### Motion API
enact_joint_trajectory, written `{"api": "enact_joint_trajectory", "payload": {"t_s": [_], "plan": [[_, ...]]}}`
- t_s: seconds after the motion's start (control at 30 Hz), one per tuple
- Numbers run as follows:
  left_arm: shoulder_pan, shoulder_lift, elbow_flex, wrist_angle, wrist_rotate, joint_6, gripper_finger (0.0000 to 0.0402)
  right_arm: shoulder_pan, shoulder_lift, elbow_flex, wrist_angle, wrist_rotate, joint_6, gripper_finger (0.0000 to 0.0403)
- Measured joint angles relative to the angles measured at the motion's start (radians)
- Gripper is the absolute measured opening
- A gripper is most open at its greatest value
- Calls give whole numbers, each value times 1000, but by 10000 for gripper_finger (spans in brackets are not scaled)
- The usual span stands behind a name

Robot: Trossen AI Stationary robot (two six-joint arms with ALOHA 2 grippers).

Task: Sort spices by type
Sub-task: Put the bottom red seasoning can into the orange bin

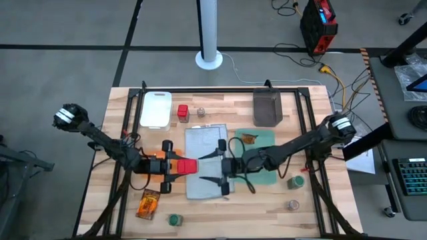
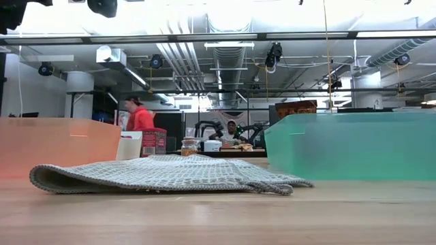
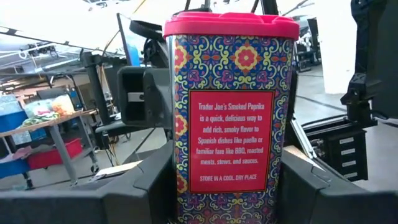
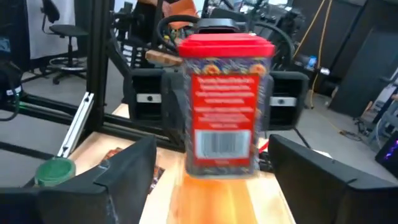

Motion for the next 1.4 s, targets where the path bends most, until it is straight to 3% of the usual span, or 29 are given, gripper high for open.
{"api": "enact_joint_trajectory", "payload": {"t_s": [0.3, 0.43, 0.67, 0.87, 1.07, 1.13, 1.23, 1.4], "plan": [[0, 1, 9, -2, 1, 1, 180, -12, 55, 91, -53, 9, 33, 329], [-2, 1, 9, -3, 0, -2, 180, -29, 53, 91, -57, 6, 34, 291], [-2, 1, 11, -6, -2, -7, 180, -60, 53, 90, -56, -111, 11, 180], [-3, 1, 11, -20, -33, -32, 183, -61, 53, 89, -61, -114, 6, 173], [-3, -7, 12, -77, -76, -103, 331, -61, 46, 89, -130, -61, 2, 173], [-5, -21, 12, -100, -99, -121, 361, -59, 25, 91, -213, -22, 2, 173], [-9, -60, 12, -149, -110, -136, 375, -54, -15, 107, -368, 17, 35, 173], [-8, -129, 24, -257, -107, -136, 360, -44, -68, 106, -605, 29, 122, 173]]}}
